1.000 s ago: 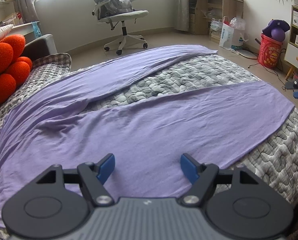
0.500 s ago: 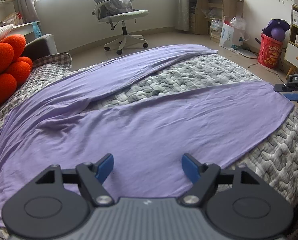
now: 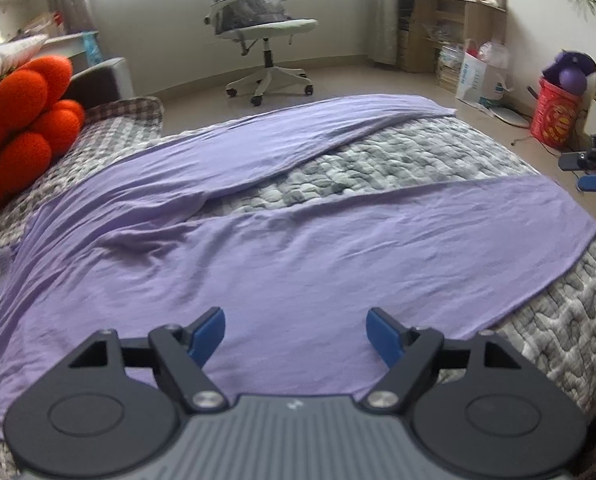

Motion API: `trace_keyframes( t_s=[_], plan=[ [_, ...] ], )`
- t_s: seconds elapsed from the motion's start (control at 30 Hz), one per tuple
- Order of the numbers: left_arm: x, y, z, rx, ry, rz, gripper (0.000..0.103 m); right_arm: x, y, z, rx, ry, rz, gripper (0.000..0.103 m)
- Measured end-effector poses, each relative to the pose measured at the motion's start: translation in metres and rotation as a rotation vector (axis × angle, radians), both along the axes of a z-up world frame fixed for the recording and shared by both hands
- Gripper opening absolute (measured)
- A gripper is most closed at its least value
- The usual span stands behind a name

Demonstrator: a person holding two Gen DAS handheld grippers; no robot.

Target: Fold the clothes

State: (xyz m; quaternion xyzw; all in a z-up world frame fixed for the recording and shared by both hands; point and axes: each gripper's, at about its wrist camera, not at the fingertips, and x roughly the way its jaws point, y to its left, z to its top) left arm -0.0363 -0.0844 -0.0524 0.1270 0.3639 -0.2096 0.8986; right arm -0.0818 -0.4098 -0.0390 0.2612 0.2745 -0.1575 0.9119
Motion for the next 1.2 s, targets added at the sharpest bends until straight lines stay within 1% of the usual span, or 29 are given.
trace_keyframes(
  t_s=[0.17,0.3,0.47,0.7,0.83,1.03,1.2],
  plan=[
    [0.005,0.012,0.003,-0.01,0.017,0.065,0.081,0.012,0.02,0.012,-0.013,0.006,0.067,0.054],
    [0.008,0.023,0.006,-0.019,0.025,0.108,0.082,0.02,0.036,0.021,-0.013,0.005,0.12,0.059],
    [0.013,0.039,0.012,-0.024,0.036,0.178,0.083,0.035,0.061,0.032,-0.033,0.003,0.206,0.062],
    [0.021,0.073,0.021,-0.097,0.035,0.278,0.086,0.055,0.096,0.039,-0.051,0.02,0.315,0.065],
    [0.028,0.096,0.024,-0.102,0.014,0.328,0.086,0.067,0.115,0.043,-0.064,0.033,0.37,0.065],
    [0.039,0.13,0.024,-0.109,0.0,0.398,0.086,0.087,0.151,0.049,-0.106,0.051,0.463,0.069],
    [0.042,0.151,0.022,-0.11,-0.015,0.42,0.087,0.103,0.183,0.048,-0.147,0.055,0.539,0.07]
  ],
)
